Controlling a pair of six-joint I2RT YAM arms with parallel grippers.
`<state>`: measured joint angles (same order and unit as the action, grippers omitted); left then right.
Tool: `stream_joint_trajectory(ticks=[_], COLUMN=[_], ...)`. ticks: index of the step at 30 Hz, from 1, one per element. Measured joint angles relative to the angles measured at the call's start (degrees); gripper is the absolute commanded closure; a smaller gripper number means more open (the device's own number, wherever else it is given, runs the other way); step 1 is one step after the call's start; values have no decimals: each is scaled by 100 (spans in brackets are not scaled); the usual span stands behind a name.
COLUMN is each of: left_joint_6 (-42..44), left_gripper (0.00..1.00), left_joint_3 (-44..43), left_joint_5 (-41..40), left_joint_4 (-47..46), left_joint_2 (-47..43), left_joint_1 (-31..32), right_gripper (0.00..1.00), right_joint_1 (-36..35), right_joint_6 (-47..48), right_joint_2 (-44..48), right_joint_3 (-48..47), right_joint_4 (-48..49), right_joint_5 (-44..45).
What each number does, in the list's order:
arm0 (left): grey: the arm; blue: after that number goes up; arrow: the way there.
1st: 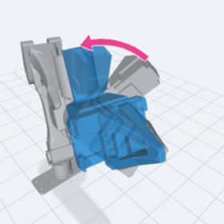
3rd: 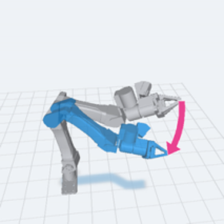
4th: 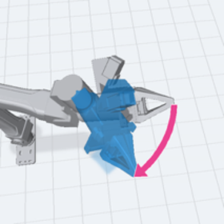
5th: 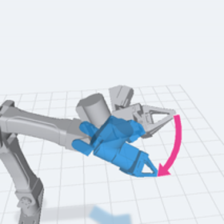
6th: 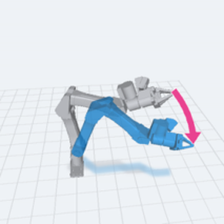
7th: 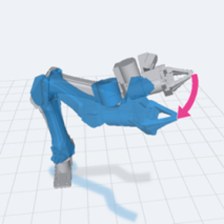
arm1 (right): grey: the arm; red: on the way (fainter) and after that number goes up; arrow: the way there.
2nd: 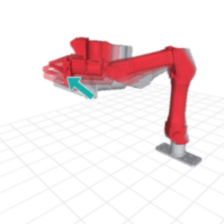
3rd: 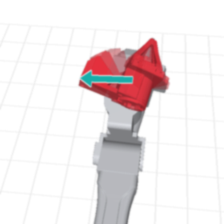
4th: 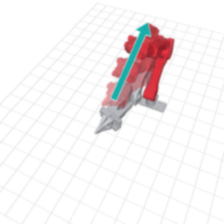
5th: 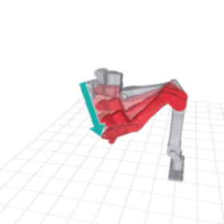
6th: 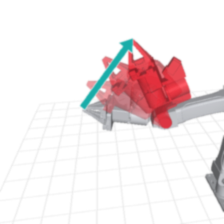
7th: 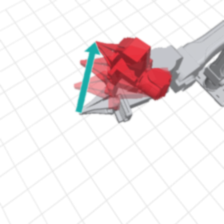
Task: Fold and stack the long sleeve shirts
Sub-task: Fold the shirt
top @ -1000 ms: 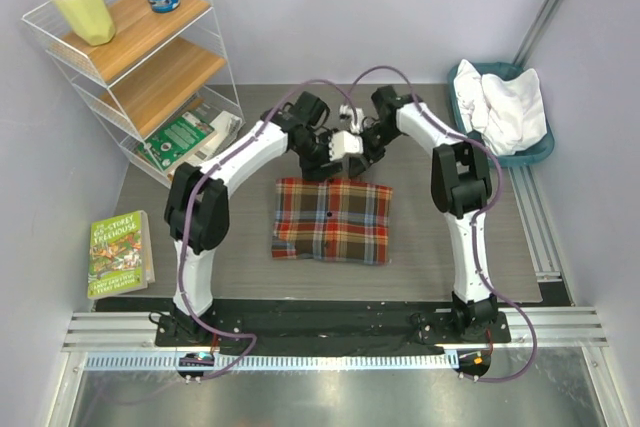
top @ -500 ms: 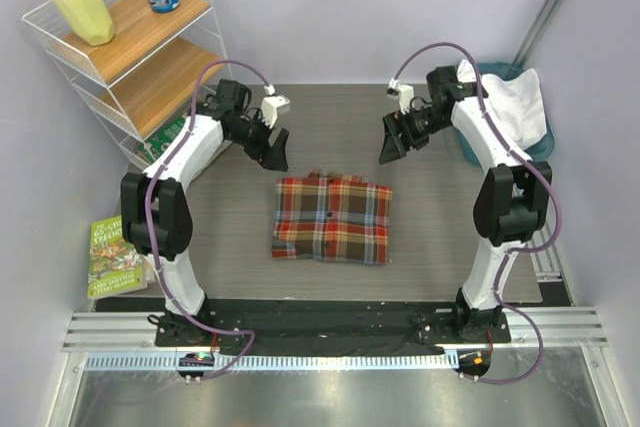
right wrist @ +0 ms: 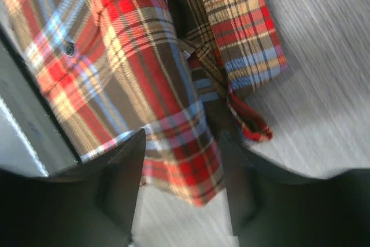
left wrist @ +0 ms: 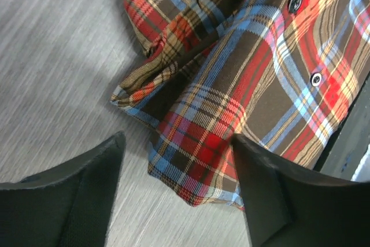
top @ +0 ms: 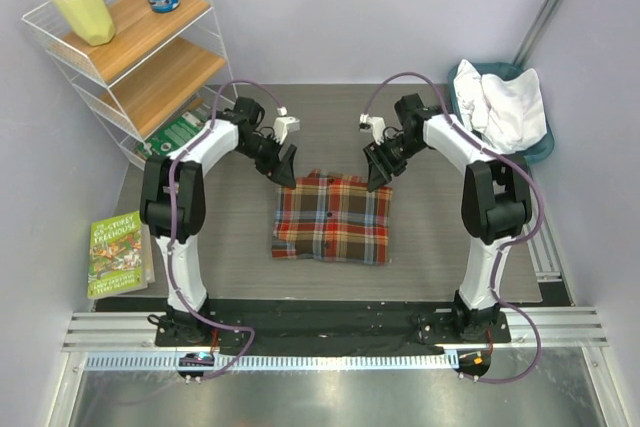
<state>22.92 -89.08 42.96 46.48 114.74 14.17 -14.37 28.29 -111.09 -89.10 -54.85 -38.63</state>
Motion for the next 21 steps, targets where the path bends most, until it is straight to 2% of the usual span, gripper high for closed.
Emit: stream_joint_trajectory(ticks=[1, 2, 4, 5, 11, 16, 19, 21], left_joint_6=[20, 31, 50, 103, -90, -337, -540, -732], left_gripper=[48, 67, 87, 100, 100, 100, 100, 100], left_joint_3=[-22, -76, -225, -393, -1259, -2116, -2286, -2382], left_joint_5=[2, 13, 50, 74, -83, -463, -726, -691], left_joint_4=[37, 107, 245, 376, 538, 505, 385, 420], left_joint_2=[48, 103, 208, 291, 671, 1519, 2046, 2186], left_joint_1=[9, 15, 33, 33, 31, 17, 20, 7], right_gripper=[73, 80, 99, 99, 99, 99, 99, 99], right_joint_1=[-28, -59, -90, -94, -37, 26, 24, 26], right_joint_6=[37, 83, 144, 173, 186, 109, -22, -136], right_joint_2=[-55, -96, -144, -164, -474, -1357, -1982, -2057], right_joint_3=[0, 0, -11, -46, -750, -1528, -1644, -1687], right_joint_4=[22, 39, 37, 7, -101, 120, 433, 428], right_joint_5=[39, 81, 168, 216, 485, 778, 935, 855])
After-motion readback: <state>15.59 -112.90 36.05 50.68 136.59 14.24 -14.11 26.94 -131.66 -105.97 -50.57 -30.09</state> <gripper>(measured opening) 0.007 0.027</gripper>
